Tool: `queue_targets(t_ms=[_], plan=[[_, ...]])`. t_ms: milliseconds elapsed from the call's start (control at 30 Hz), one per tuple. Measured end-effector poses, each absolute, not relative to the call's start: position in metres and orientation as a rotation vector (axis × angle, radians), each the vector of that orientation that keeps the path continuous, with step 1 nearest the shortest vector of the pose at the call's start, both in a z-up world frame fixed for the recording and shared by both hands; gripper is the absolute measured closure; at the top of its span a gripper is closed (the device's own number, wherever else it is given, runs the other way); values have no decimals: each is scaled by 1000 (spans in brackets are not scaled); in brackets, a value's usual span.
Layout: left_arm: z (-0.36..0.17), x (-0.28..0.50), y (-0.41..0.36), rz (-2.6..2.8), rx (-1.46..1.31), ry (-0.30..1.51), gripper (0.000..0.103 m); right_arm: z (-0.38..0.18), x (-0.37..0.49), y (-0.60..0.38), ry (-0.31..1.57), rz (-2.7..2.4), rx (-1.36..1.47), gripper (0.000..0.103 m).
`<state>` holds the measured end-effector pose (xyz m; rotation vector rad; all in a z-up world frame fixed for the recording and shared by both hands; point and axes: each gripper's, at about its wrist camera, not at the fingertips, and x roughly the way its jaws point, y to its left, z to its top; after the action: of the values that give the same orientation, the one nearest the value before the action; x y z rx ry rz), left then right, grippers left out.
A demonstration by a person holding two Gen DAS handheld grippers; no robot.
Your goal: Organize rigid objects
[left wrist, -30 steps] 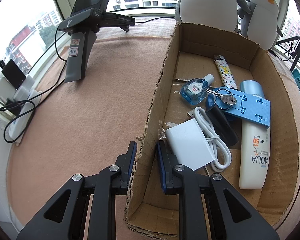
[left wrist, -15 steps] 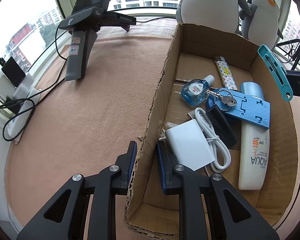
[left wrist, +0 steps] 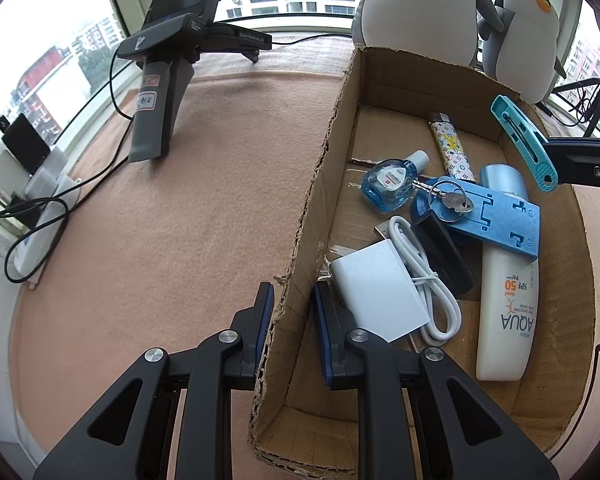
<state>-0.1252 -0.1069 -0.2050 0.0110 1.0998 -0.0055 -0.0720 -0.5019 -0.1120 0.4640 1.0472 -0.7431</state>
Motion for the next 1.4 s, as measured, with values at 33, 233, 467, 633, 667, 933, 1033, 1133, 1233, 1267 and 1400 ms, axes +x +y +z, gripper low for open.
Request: queue_targets(t_ms=[33, 233, 467, 633, 667, 933, 1033, 1133, 1233, 1267, 1400], plan=[[-205, -125, -107, -7, 12, 1100, 86, -112, -72, -502, 1047, -746, 461, 99], [-205, -125, -107, -12, 14, 1100, 86, -109, -72, -501, 1045, -747, 448, 97], [-205, -125, -107, -18, 17, 1100, 86, -107, -70, -497, 1048, -741, 435, 87], [-205, -125, -108, -23, 20, 1101, 86, -102, -70, -493, 1038, -751, 419, 67], [-205, -125, -108, -24, 21, 1100, 86, -101, -71, -492, 1035, -754, 417, 65], [-188, -127, -110, -27, 55, 1044, 83, -86, -79, -481, 998, -795, 396, 44], [-176, -129, -111, -26, 66, 1016, 83, -80, -85, -477, 980, -810, 410, 43], [-165, -133, -111, -29, 77, 994, 83, -72, -94, -470, 958, -831, 415, 42], [-152, -141, -111, -38, 73, 975, 67, -62, -105, -462, 931, -855, 417, 40], [-148, -144, -111, -41, 72, 965, 62, -58, -109, -459, 920, -863, 420, 40], [-126, -156, -113, -49, 78, 922, 57, -42, -127, -446, 874, -897, 427, 39]])
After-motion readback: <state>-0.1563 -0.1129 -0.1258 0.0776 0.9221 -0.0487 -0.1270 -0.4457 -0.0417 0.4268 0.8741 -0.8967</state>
